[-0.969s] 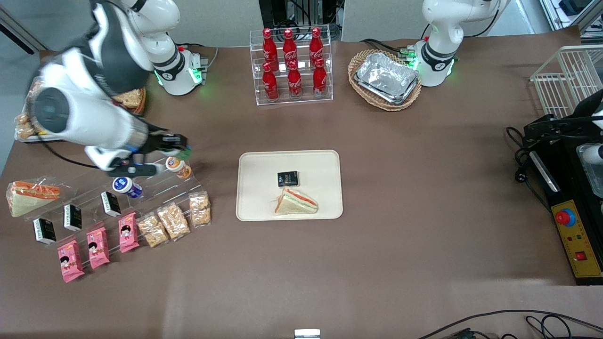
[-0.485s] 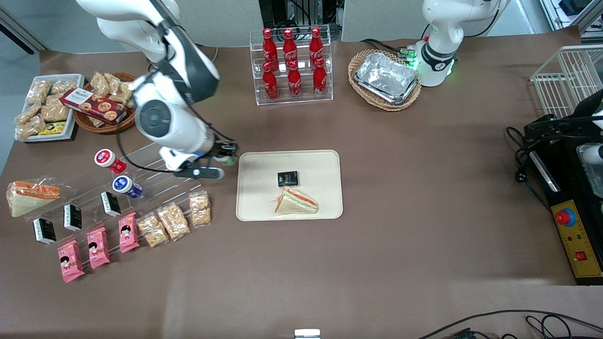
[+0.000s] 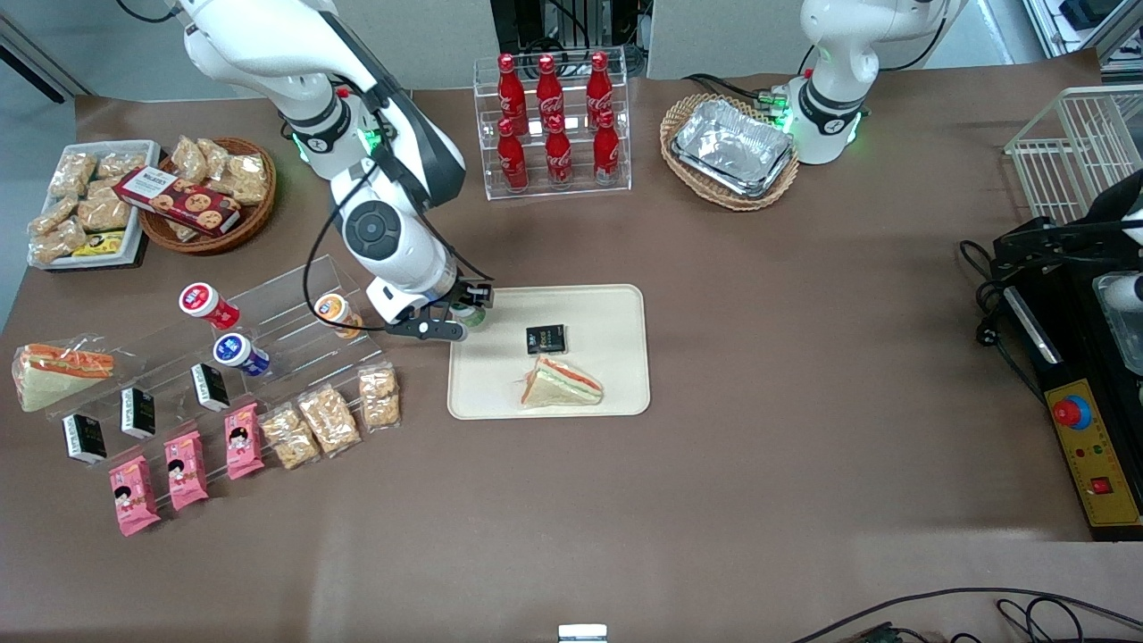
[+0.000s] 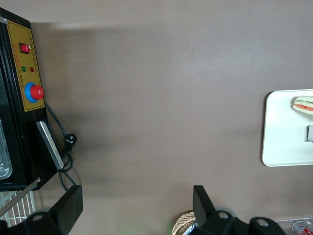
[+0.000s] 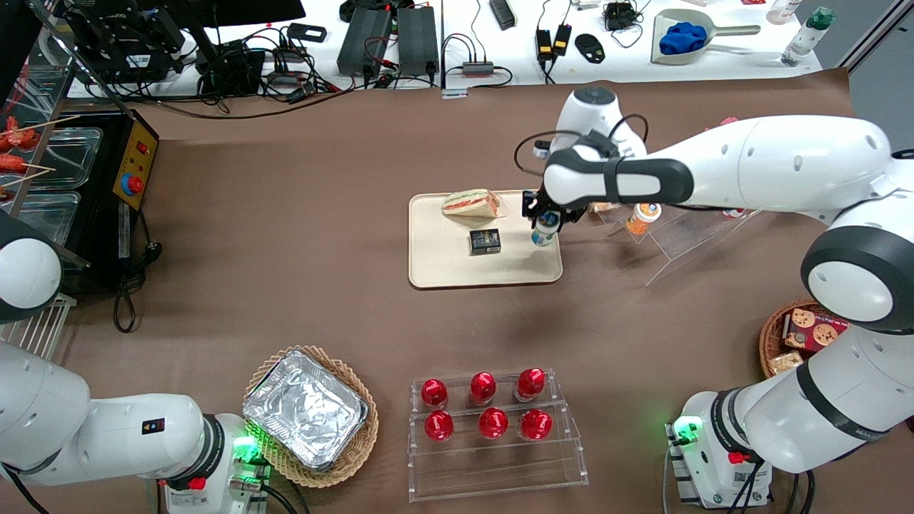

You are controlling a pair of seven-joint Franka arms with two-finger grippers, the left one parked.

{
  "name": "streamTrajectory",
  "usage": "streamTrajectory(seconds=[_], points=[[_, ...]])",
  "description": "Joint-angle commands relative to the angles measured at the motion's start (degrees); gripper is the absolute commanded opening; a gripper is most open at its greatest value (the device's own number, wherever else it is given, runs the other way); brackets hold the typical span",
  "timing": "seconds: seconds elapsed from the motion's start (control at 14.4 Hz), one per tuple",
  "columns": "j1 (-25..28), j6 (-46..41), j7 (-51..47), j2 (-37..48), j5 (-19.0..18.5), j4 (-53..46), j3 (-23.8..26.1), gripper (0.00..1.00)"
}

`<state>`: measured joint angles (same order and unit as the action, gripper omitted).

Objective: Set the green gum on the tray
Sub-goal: 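Carry the green bottle over the cream tray and set it down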

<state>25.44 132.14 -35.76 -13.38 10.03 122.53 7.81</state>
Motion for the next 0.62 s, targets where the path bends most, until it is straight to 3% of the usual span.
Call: streamTrajectory(seconds=[0.0, 0.42, 0.55], points=[[1.6, 6.6, -2.6, -2.3, 0.4, 1.8, -0.3, 0.45], [2.7, 14.1, -2.6, -7.6, 0.3, 1.7, -0.3, 0.47], [2.7, 14.1, -2.6, -7.8, 0.3, 1.7, -0.4, 0.51]])
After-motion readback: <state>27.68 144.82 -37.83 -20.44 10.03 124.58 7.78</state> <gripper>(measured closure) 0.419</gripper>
